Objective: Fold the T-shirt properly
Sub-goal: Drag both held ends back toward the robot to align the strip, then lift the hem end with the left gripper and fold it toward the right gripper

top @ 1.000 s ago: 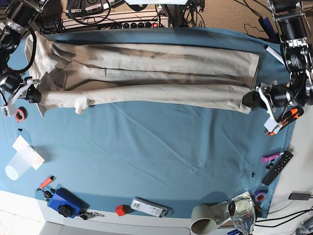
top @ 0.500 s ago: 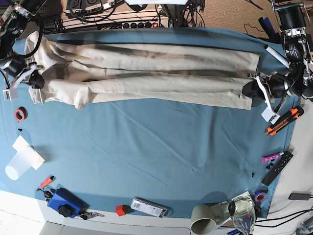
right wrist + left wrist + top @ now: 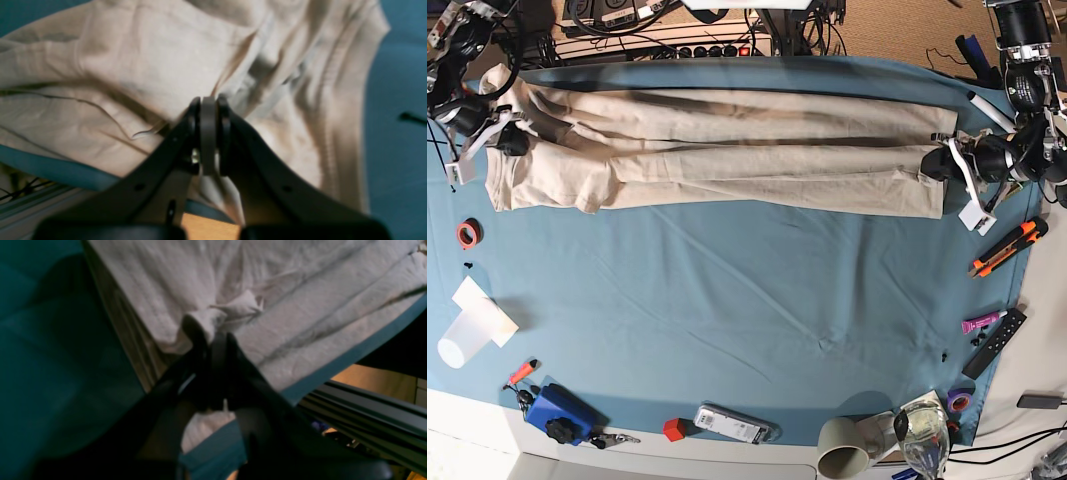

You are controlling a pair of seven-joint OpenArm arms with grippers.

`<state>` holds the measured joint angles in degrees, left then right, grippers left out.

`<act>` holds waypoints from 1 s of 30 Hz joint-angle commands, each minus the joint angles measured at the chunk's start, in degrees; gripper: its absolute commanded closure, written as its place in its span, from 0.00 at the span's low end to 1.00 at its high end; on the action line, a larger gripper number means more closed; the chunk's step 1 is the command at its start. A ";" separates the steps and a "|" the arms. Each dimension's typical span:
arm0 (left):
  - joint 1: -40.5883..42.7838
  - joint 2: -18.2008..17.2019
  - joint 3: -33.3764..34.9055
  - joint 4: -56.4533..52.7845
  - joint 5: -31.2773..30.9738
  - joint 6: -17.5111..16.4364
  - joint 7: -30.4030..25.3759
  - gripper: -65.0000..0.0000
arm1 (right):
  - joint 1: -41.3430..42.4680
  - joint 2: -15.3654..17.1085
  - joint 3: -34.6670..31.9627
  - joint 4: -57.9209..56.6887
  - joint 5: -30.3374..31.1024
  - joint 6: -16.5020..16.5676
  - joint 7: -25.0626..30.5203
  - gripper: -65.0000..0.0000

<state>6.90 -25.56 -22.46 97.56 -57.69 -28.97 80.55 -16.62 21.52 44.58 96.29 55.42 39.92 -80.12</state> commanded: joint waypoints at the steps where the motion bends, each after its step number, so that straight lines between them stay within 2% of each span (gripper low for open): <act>1: -0.52 -0.92 -0.35 1.01 -1.03 -0.04 -0.55 1.00 | 0.11 0.70 0.52 0.90 0.90 0.08 1.03 1.00; 4: -0.52 -0.94 -0.35 0.98 -1.01 -0.11 -0.55 1.00 | 0.13 -0.33 0.52 0.90 0.90 0.08 0.92 1.00; 8: -0.50 -0.94 -0.35 0.98 -0.81 -1.79 -0.55 1.00 | 0.13 -0.39 0.52 0.90 0.92 0.08 0.12 1.00; 9: -0.52 -0.96 -0.35 0.98 -0.76 -1.77 -0.55 0.92 | 0.13 -0.42 0.52 0.90 0.92 0.08 0.12 0.98; 12: -0.46 -0.94 -0.35 0.98 -0.35 -1.22 -0.72 0.63 | 0.11 -0.39 0.52 0.90 0.92 0.08 0.12 0.80; 14: -0.31 -0.94 -0.35 0.98 2.56 1.01 -2.23 0.54 | 0.11 -0.39 0.52 0.90 0.90 0.08 0.12 0.76; 22: -0.22 0.37 -0.35 0.98 14.51 8.15 -7.10 0.53 | 0.11 -0.42 0.52 0.90 0.74 0.08 0.12 0.76; 28: -0.07 6.03 -0.35 0.94 15.96 9.18 -7.23 0.53 | 0.11 -0.39 0.52 0.90 -0.48 0.02 0.12 0.76; 30: 0.13 8.11 -0.35 0.85 18.88 11.54 -8.20 0.53 | 0.11 -0.42 0.52 0.90 -1.09 -0.33 0.12 0.76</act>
<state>7.14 -17.15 -22.72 97.97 -38.54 -17.34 71.96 -16.78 19.97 44.58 96.29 53.84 39.77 -80.79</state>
